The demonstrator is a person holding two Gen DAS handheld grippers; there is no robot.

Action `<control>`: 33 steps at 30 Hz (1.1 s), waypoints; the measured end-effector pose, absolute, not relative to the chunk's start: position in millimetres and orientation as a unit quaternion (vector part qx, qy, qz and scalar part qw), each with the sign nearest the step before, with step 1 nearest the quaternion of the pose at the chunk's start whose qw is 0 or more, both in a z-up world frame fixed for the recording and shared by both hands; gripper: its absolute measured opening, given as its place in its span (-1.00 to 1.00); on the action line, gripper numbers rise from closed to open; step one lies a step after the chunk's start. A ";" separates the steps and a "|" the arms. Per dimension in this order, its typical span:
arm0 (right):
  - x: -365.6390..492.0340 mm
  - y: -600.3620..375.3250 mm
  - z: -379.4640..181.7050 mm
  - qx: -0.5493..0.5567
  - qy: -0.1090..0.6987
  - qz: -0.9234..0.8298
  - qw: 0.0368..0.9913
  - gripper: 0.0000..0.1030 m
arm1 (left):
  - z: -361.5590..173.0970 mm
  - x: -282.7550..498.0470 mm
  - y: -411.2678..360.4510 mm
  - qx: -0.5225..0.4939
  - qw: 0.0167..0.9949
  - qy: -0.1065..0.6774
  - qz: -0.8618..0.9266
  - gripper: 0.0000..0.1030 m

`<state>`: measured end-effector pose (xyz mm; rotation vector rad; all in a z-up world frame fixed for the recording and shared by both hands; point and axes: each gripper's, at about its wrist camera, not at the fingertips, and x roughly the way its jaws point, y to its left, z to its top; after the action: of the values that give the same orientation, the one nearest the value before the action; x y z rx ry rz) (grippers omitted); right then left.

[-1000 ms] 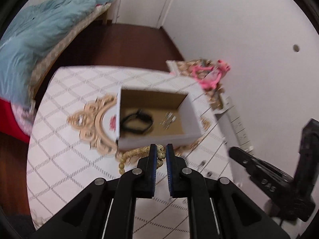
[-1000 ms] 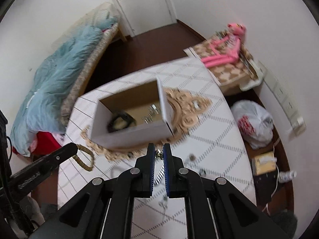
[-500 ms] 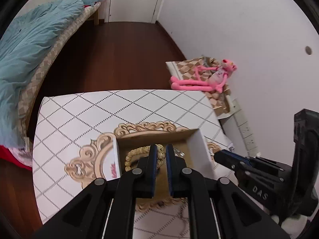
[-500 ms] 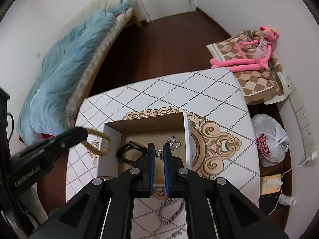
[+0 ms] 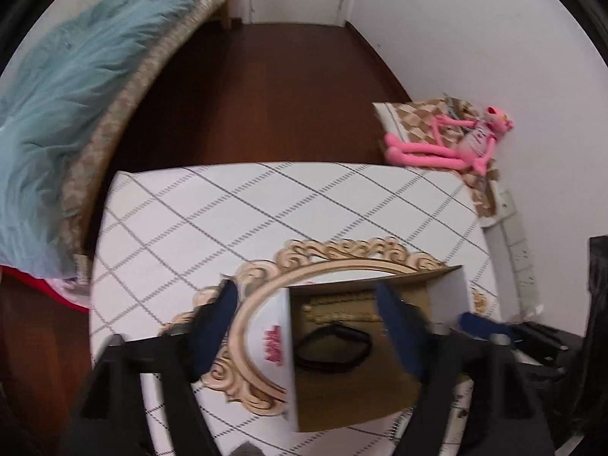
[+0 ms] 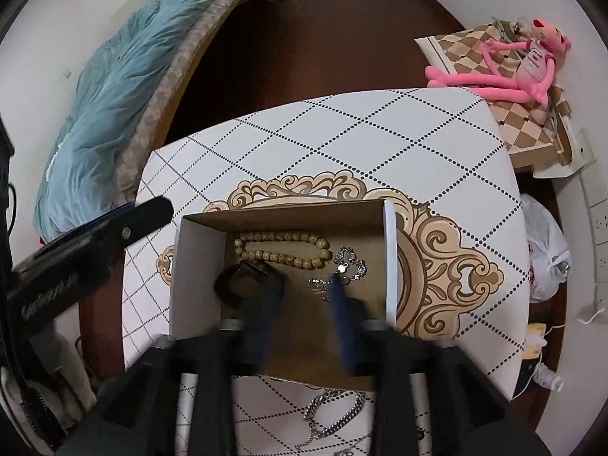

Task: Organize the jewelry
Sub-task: 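Lower both tools into the box and open them to release items, then lift both tools out of the box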

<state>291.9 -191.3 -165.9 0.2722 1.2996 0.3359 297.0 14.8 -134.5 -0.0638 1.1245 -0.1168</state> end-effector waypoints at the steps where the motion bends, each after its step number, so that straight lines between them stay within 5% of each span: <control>1: 290.3 -192.1 -165.1 0.125 0.598 0.155 0.777 0.08 | -134.2 294.4 17.9 -0.029 0.847 0.529 -0.048 0.48; 3: 289.4 -193.1 -163.2 0.124 0.594 0.150 0.780 0.08 | -136.1 290.3 21.7 -0.024 0.848 0.528 -0.034 0.49; 5: 285.4 -193.7 -159.6 0.113 0.587 0.141 0.790 0.08 | -137.6 282.6 26.8 -0.024 0.852 0.523 -0.020 0.66; 6: 283.5 -193.6 -157.7 0.104 0.584 0.134 0.794 0.09 | -138.3 278.9 28.9 -0.023 0.854 0.520 -0.014 0.90; 8: 278.7 -192.6 -154.8 0.088 0.580 0.124 0.800 0.14 | -139.2 270.4 31.8 -0.021 0.858 0.514 -0.001 0.99; 10: 276.1 -192.8 -152.3 0.070 0.574 0.110 0.808 0.58 | -140.7 261.3 32.8 -0.013 0.861 0.509 0.010 0.99; 16: 254.1 -190.0 -155.5 -0.008 0.564 0.050 0.824 1.00 | -145.4 240.0 31.5 0.002 0.863 0.505 0.026 0.99; 33: 193.1 -189.8 -114.8 -0.009 0.517 0.032 0.855 1.00 | -102.7 177.5 21.3 0.014 0.882 0.471 0.028 0.99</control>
<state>193.1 -189.8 -114.8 -0.0195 1.0876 0.0683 177.5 21.3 -102.7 0.0295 0.9810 0.0575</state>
